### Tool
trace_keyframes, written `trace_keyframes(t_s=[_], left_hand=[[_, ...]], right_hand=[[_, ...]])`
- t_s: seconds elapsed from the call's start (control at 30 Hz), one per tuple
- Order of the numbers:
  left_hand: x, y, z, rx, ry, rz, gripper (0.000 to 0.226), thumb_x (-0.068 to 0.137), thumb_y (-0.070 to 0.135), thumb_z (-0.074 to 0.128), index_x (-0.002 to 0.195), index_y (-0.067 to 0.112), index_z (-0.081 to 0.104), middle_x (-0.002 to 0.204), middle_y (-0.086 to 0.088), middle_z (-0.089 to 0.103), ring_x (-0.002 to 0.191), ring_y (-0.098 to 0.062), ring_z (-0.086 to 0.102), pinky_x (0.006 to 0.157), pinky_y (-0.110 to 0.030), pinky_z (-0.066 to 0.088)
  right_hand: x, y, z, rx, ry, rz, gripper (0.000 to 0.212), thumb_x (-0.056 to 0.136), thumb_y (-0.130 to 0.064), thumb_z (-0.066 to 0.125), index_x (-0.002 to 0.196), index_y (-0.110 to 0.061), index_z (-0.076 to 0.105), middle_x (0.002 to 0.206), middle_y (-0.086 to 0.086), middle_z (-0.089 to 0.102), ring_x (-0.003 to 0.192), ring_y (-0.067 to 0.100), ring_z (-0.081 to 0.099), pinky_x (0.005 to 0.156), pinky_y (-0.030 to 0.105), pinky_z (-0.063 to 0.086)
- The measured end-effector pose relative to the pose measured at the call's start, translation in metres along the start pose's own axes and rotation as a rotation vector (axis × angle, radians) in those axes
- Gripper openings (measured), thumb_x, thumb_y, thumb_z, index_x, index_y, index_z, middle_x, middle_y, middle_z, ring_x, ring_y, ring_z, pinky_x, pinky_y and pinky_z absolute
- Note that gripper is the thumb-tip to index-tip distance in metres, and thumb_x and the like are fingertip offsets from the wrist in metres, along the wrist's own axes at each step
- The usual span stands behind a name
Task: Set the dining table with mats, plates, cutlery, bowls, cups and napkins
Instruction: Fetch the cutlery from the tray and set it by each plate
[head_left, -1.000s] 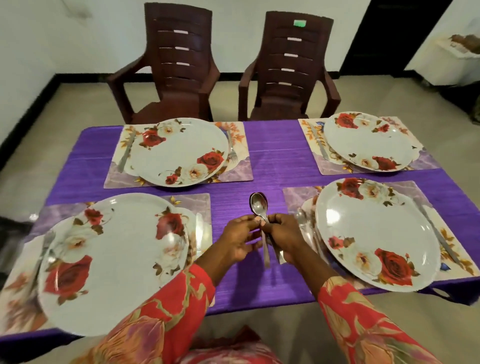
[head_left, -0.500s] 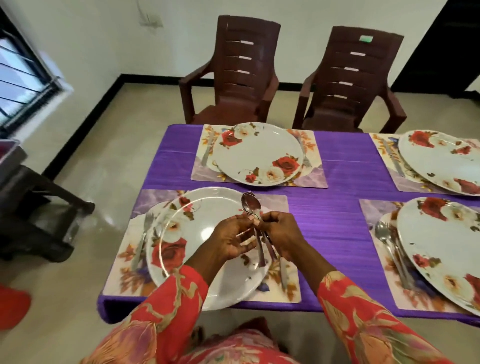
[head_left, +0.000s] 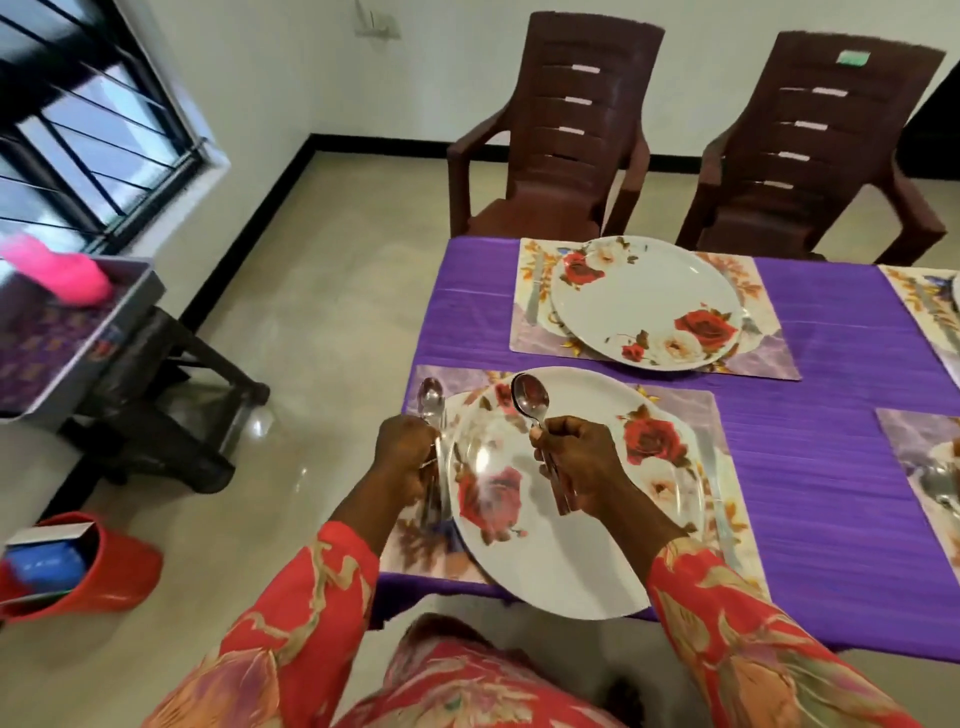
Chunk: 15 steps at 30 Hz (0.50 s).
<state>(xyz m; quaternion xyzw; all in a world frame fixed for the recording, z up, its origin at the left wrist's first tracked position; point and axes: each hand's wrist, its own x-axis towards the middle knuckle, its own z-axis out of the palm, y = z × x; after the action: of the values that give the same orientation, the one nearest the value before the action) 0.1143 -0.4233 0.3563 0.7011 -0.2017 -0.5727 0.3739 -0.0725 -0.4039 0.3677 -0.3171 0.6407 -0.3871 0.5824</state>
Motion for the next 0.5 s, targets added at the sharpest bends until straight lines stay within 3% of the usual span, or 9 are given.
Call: trace_keyframes(t_s=[0.1, 0.2, 0.27, 0.37, 0.5], left_hand=[[0.025, -0.016, -0.027, 0.104, 0.057, 0.006, 0.034, 0.081, -0.006, 0.054, 0.054, 0.010, 0.041, 0.053, -0.009, 0.035, 0.041, -0.015, 0.033, 0.047, -0.022, 0.029], [0.052, -0.039, -0.038, 0.191, 0.128, -0.002, 0.034, 0.079, 0.008, 0.068, 0.052, 0.010, 0.048, 0.057, -0.017, 0.046, 0.051, -0.026, 0.048, 0.053, -0.033, 0.043], [0.080, -0.060, -0.037, 0.293, 0.169, -0.004, 0.024, 0.079, 0.016, 0.069, 0.063, 0.002, 0.059, 0.074, -0.031, 0.061, 0.070, -0.045, 0.063, 0.065, -0.047, 0.053], [0.086, -0.063, -0.030, 0.345, 0.191, 0.015, 0.016, 0.078, 0.013, 0.065, 0.068, 0.001, 0.061, 0.092, -0.033, 0.064, 0.089, -0.050, 0.063, 0.074, -0.054, 0.054], [0.064, -0.037, -0.023, 0.347, 0.200, 0.051, 0.005, 0.075, 0.005, 0.063, 0.070, 0.005, 0.063, 0.092, -0.027, 0.067, 0.091, -0.046, 0.064, 0.076, -0.048, 0.055]], right_hand=[[-0.004, 0.001, 0.020, -0.019, 0.027, 0.013, 0.003, 0.085, -0.004, 0.066, 0.083, -0.006, 0.066, 0.068, 0.006, 0.063, 0.049, 0.011, 0.060, 0.045, 0.020, 0.048], [-0.004, 0.001, 0.030, -0.054, 0.043, 0.017, 0.007, 0.086, -0.006, 0.065, 0.092, -0.003, 0.067, 0.079, 0.008, 0.066, 0.058, 0.011, 0.061, 0.045, 0.016, 0.047], [-0.003, 0.002, 0.034, -0.091, 0.051, 0.017, 0.011, 0.085, -0.009, 0.067, 0.095, -0.003, 0.067, 0.086, 0.010, 0.068, 0.068, 0.014, 0.061, 0.054, 0.021, 0.051], [-0.001, 0.004, 0.033, -0.128, 0.065, 0.034, 0.017, 0.085, -0.011, 0.067, 0.100, -0.004, 0.068, 0.092, 0.010, 0.069, 0.076, 0.017, 0.062, 0.073, 0.031, 0.055], [-0.004, 0.004, 0.030, -0.114, 0.061, 0.040, 0.008, 0.086, -0.010, 0.066, 0.093, -0.006, 0.066, 0.083, 0.007, 0.066, 0.069, 0.015, 0.060, 0.058, 0.024, 0.049]])
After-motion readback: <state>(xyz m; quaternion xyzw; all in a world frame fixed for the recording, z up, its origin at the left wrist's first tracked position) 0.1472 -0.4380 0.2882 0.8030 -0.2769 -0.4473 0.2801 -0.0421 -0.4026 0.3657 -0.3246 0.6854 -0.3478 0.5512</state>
